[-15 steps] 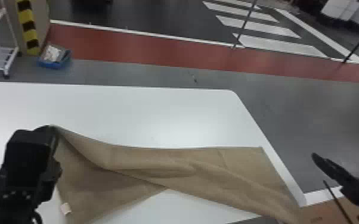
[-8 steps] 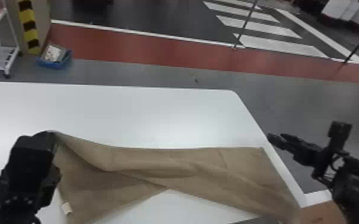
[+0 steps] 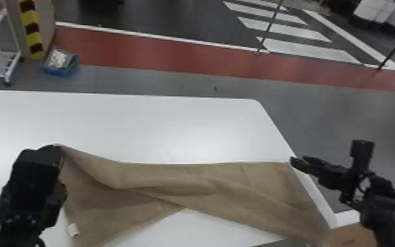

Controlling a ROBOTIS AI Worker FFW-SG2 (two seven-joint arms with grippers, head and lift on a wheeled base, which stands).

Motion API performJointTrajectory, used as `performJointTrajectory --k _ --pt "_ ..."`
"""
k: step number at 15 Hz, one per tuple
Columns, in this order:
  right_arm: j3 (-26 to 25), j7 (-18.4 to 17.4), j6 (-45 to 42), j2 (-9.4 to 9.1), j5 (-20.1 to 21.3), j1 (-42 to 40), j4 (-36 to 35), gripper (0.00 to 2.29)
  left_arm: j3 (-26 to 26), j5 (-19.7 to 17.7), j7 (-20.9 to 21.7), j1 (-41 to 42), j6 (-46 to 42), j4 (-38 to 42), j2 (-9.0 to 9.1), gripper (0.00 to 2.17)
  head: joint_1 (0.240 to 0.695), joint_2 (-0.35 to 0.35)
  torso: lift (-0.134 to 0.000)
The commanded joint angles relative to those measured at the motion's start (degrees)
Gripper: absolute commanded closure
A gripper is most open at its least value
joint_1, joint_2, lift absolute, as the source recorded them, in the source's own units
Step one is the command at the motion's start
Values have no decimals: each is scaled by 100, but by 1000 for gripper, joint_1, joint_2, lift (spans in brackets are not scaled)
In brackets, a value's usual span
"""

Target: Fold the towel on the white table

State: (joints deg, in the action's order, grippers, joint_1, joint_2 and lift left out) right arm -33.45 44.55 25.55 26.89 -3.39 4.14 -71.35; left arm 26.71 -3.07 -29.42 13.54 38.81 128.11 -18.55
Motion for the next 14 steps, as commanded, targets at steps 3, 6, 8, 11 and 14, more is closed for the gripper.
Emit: performJointTrajectory --k 3,6,8,11,14 --pt "287 19 236 62 224 175 165 562 10 9 -37 53 -35 -14 -9 1430 695 -350 -120" --pt "419 -8 376 106 479 351 350 562 19 9 -55 79 -35 21 -26 1430 695 -350 -120" --pt "427 10 464 132 497 386 385 562 19 9 -46 79 -35 21 -9 1430 695 -350 -120" --pt "489 36 587 158 514 421 411 566 10 9 -37 79 -35 12 0 1430 695 -350 -120" --pt "559 63 710 167 506 491 420 768 10 9 -28 70 -105 -32 0 1430 695 -350 -120"
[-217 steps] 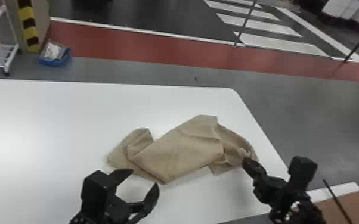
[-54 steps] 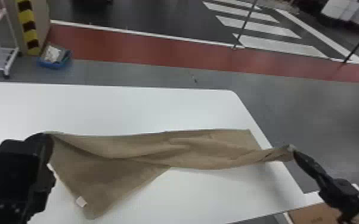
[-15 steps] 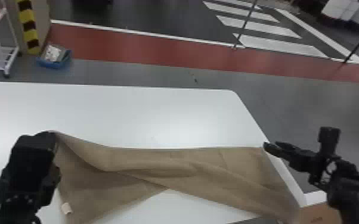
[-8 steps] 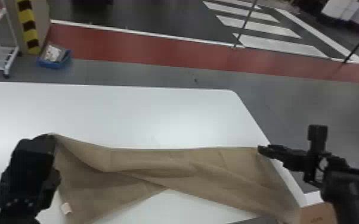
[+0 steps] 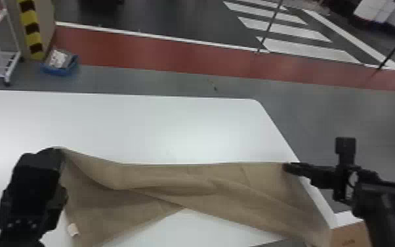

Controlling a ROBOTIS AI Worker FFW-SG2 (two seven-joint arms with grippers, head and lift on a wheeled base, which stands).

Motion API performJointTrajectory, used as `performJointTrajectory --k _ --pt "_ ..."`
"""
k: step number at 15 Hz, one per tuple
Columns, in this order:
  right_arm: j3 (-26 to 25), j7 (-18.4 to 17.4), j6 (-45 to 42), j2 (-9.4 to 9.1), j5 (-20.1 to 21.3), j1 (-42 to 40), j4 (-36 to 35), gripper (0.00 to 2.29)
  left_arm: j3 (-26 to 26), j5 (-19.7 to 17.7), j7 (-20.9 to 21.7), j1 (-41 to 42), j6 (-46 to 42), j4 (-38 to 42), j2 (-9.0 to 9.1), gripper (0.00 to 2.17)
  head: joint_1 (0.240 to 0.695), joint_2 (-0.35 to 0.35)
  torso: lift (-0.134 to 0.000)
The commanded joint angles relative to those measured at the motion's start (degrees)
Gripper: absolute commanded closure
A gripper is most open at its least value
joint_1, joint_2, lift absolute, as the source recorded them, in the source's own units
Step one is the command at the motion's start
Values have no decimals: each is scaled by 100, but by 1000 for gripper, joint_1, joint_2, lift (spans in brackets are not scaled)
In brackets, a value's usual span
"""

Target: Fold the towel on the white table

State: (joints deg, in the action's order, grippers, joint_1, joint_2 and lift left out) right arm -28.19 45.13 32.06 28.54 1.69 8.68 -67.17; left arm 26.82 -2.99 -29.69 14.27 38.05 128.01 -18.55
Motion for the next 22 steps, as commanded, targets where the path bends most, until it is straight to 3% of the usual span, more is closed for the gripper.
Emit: performJointTrajectory --k 1,2,4,6,8,12,14,16,19,22 --pt "60 13 77 2 -2 63 2 768 -10 0 7 -12 -47 -48 1 1430 695 -350 -120" --pt "121 31 112 20 -2 81 2 772 -19 0 7 -21 -65 -66 1 1430 695 -350 -120" --pt "139 49 130 20 -2 134 20 1214 -37 -9 7 -29 -65 -101 1 1430 695 -350 -120" --pt "130 93 130 20 -28 151 37 1480 -54 -9 7 -38 -82 -101 1 1430 695 -350 -120" --pt "-11 180 165 20 -275 107 -60 1480 -89 -27 7 -82 -82 -101 1 1430 695 -350 -120" --pt "-310 268 376 2 -960 -367 -1228 1480 -124 9 -46 -100 -65 -31 -8 1430 695 -350 -120" --pt "-731 312 710 -15 -1575 -543 -1747 1480 -142 17 -64 -91 23 127 -61 1430 695 -350 -120" --pt "-767 251 851 37 -2041 -482 -1923 1480 -160 167 -29 -214 129 154 -113 1430 695 -350 -120" --pt "-274 13 587 -33 -1944 81 -1703 1484 -476 -106 253 -926 304 -171 -122 1430 695 -350 -120" --pt "218 -189 60 -94 -1971 907 -842 1490 -959 -844 525 -1717 304 -866 -192 1430 657 -348 -120"
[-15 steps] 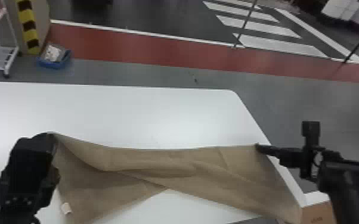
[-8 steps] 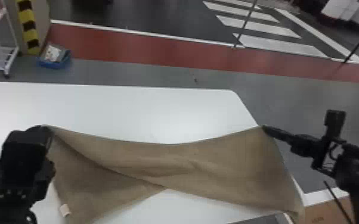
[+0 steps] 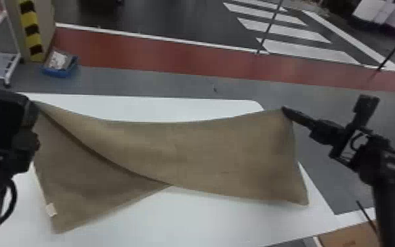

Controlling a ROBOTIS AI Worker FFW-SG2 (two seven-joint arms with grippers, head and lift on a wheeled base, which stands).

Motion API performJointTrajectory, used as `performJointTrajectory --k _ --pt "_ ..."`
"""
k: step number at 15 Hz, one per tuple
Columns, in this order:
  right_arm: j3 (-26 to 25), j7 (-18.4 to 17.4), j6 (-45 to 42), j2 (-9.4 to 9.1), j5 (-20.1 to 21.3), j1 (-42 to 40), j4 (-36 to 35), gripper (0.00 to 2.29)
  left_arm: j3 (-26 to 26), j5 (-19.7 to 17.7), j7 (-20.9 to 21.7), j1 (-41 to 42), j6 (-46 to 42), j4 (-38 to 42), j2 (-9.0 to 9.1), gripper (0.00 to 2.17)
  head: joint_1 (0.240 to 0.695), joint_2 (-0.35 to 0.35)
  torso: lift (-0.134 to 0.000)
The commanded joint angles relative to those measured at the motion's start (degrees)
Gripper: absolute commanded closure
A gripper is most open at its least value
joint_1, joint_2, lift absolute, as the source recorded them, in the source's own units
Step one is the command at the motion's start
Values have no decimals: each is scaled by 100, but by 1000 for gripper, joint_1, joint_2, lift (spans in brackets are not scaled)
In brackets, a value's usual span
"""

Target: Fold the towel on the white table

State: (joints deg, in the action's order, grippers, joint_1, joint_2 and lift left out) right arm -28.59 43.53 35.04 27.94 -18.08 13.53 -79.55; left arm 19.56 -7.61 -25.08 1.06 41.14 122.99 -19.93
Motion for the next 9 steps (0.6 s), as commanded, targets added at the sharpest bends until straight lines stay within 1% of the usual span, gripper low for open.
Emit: performJointTrajectory --k 1,2,3,4,5,6,7,9 --pt "451 -116 -590 -113 85 659 528 1625 -357 -619 126 -713 -40 -750 -90 1430 641 -326 -120" --pt "689 -187 -924 -140 102 862 651 1625 -401 -777 267 -1047 -216 -1163 -108 1430 611 -283 -120" --pt "882 -187 -942 -140 129 1169 888 1625 -436 -909 381 -1346 -427 -1585 -108 1430 593 -259 -120" --pt "1014 -187 -959 -148 261 1556 1284 1625 -436 -1085 478 -1609 -620 -1954 -108 1430 578 -239 -120" --pt "1110 -187 -1223 -157 305 1916 1732 1625 -409 -1094 610 -1873 -954 -2297 -108 1430 559 -217 -120" --pt "1172 -187 -1452 -157 305 2206 2136 1625 -392 -1129 733 -2075 -1095 -2499 -90 1430 540 -201 -120" --pt "1198 -187 -1733 -157 313 2523 2567 1625 -365 -1217 777 -2295 -1095 -2657 -90 1430 505 -185 -120" --pt "1181 -187 -2401 -157 234 3138 3455 1625 -321 -1305 856 -2787 -1112 -3018 -38 1430 468 -181 -120"
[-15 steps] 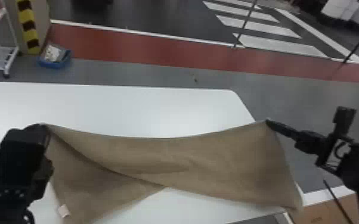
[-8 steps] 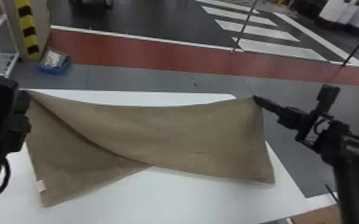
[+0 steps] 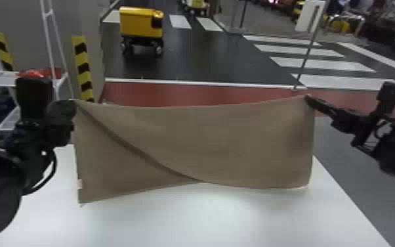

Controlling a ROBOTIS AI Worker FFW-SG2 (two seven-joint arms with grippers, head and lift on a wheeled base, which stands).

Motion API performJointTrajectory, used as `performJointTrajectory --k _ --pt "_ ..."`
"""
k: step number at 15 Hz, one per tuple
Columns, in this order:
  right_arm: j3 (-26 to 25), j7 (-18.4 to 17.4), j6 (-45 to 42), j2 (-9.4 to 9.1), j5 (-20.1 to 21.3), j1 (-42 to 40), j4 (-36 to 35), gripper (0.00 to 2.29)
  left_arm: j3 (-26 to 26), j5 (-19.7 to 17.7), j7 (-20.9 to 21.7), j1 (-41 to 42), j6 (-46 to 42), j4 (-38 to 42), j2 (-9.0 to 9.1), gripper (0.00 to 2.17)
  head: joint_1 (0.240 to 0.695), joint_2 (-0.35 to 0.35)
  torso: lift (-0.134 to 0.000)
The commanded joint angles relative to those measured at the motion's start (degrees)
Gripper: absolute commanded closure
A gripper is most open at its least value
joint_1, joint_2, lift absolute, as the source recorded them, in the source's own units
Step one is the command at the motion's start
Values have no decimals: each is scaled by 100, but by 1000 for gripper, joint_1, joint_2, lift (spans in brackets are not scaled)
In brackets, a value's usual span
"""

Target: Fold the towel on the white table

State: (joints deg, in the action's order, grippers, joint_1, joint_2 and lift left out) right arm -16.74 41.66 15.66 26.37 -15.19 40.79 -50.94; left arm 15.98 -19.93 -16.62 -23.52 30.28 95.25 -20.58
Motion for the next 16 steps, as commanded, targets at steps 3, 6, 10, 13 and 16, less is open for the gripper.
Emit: performJointTrajectory --k 3,6,10,13,16 --pt "-22 44 -761 0 -186 728 1051 1625 54 -134 115 -566 -184 -402 19 1430 411 -185 -120" --pt "-83 422 -972 53 -283 139 1042 1625 -121 -345 106 216 -324 204 -235 1430 384 -184 -120" --pt "-127 870 -972 264 -1170 -1329 515 1625 -315 -125 71 1974 -236 1522 -420 1430 505 -198 -120" --pt "-294 1002 -814 387 -1548 -2040 49 1625 -455 174 -78 2906 150 2489 -482 1430 592 -227 -120" --pt "-664 1266 -779 448 -1698 -2471 -3 1625 -789 218 -166 3785 379 3245 -473 1430 663 -262 -120"
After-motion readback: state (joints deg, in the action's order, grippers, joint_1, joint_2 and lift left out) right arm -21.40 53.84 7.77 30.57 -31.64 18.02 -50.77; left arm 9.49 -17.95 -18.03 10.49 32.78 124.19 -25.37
